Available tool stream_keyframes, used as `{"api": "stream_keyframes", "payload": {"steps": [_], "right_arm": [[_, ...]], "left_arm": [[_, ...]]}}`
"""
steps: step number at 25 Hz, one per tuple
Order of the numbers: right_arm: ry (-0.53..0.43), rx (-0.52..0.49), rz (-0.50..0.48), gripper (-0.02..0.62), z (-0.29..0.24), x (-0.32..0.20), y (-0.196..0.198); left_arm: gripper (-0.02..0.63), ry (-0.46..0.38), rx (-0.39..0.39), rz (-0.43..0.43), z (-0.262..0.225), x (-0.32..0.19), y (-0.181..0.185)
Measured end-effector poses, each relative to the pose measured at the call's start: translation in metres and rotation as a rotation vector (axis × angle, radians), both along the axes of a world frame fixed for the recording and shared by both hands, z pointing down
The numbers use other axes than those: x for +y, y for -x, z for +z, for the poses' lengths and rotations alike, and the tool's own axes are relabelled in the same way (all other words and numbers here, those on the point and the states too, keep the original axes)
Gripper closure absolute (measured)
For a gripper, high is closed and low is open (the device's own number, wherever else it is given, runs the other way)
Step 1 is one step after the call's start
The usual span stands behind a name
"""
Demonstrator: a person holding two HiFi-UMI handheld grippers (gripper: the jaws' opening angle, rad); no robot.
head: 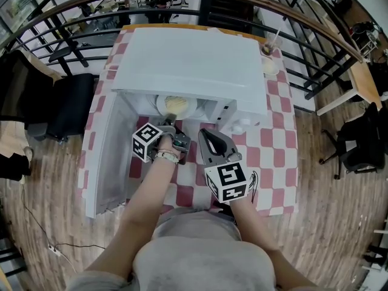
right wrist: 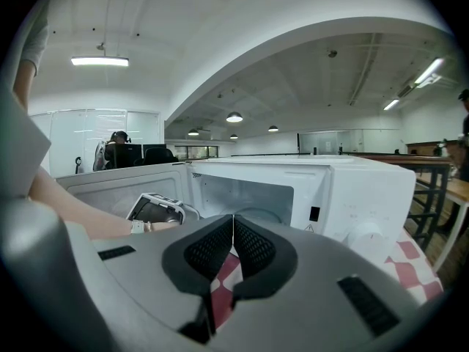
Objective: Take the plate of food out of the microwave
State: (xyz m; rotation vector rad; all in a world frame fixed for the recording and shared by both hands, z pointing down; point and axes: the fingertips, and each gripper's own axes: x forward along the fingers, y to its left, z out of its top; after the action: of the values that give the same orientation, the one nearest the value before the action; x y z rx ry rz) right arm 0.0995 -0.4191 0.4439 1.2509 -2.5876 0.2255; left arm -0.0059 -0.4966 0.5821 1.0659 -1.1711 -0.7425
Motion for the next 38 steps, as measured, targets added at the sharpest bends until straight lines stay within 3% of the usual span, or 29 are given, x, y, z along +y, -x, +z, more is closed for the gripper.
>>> {"api": "stream_keyframes", "payload": {"steps": [11,23,38], "right_arm": [[-0.011,-0.009,0.02,0.569,-0.005,0.002,-0.005],[-0.022,-0.091,0.026,0.571,-0.014,0.009,-0.002],[-0.043,-0.123,0.029,0.571,-0.026,0.022,0.006]], "left_arm": [[0.591,-0.059,-0.021,0.021,-0.013,0.011,-0.001],[0.591,-0.097,0.015,0.001,-0.027,0.024,0.006],[0.589,-0.139,0.02,0.029,-0.052,0.05,0.008]]}}
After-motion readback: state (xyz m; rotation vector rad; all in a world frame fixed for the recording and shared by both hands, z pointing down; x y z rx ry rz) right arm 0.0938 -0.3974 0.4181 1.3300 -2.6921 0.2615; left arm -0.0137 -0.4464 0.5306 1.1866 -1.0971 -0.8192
